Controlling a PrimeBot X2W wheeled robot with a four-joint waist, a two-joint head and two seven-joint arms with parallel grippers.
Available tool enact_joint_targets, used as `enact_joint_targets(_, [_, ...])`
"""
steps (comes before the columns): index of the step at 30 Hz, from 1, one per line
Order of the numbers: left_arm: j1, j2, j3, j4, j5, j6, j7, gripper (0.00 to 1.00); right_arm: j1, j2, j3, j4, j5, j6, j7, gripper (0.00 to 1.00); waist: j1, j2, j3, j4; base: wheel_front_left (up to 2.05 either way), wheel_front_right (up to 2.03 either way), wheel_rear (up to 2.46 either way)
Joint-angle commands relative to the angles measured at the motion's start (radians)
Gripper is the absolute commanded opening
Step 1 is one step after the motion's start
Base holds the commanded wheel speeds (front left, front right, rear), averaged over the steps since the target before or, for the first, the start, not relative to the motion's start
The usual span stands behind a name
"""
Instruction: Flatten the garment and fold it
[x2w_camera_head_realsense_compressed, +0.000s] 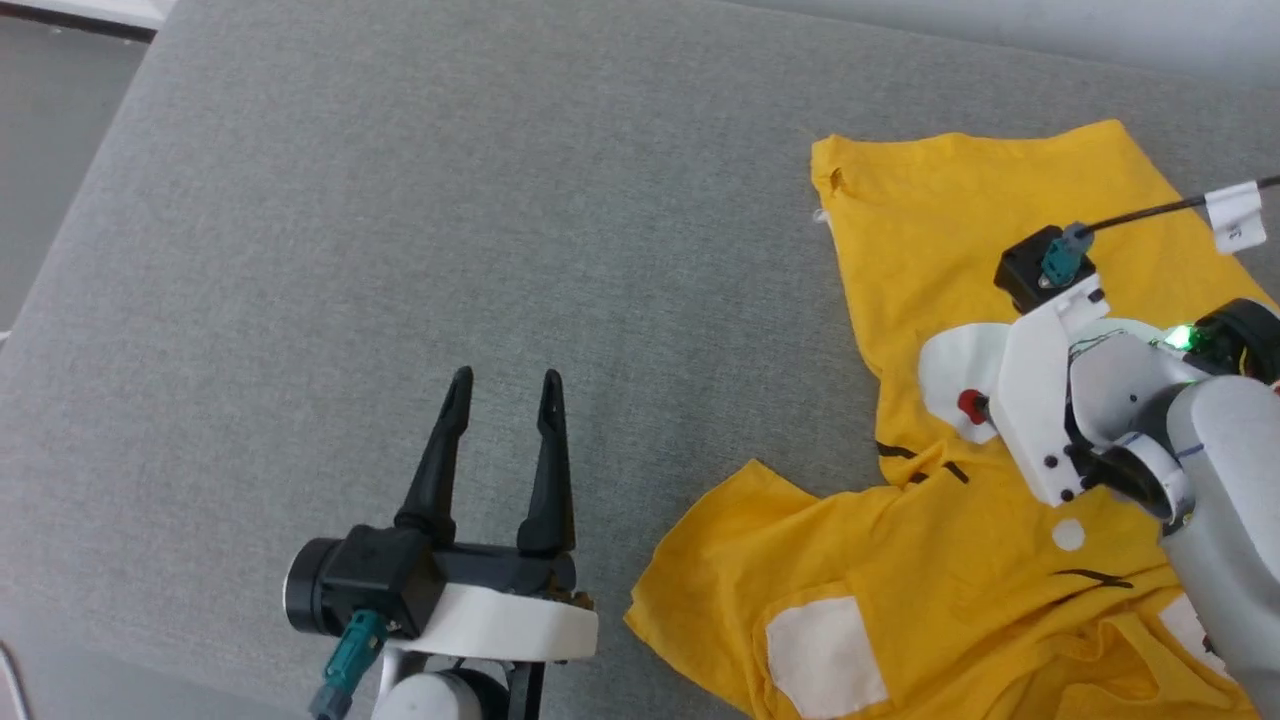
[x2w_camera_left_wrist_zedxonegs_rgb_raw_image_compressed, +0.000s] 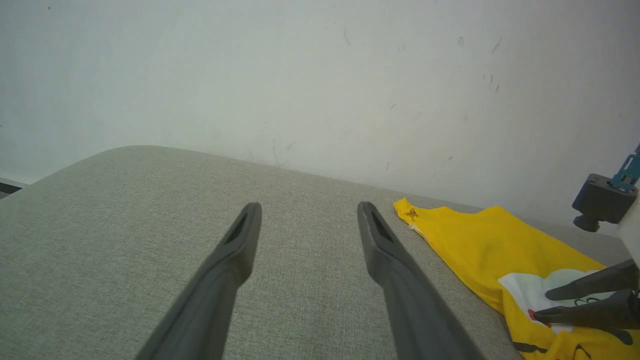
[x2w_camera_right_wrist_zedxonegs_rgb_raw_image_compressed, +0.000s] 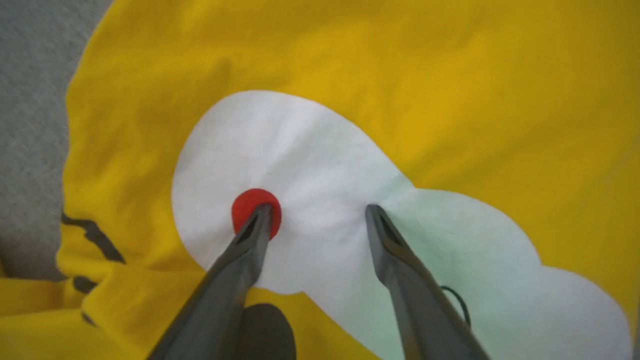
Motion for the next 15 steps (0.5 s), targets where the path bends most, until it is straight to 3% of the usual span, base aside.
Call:
enact_joint_targets(1, [-0.021, -0.002, -0.007, 0.001, -0.005, 0.007, -0.005, 1.0, 0.007, -0.005, 0.008, 0.042, 0.004, -0.001, 0.023, 0.63, 0.0001, 0.0, 0.016, 0.02, 0.0, 0.0, 0.0])
enact_joint_targets(3, [-0.027, -0.002, -0.015, 0.001, -0.008, 0.009, -0.005, 1.0, 0.005, -0.006, 0.005, 0.054, 0.009, -0.001, 0.015, 0.0, 0.0001, 0.0, 0.021, 0.029, 0.0, 0.0, 0.0])
enact_joint_targets(15, [-0.056, -0.002, -0.054, 0.01, -0.02, 0.009, -0.005, 1.0, -0.191, 0.055, -0.088, 0.053, -0.057, -0.001, -0.259, 0.0, 0.0001, 0.0, 0.028, 0.083, 0.0, 0.0, 0.0])
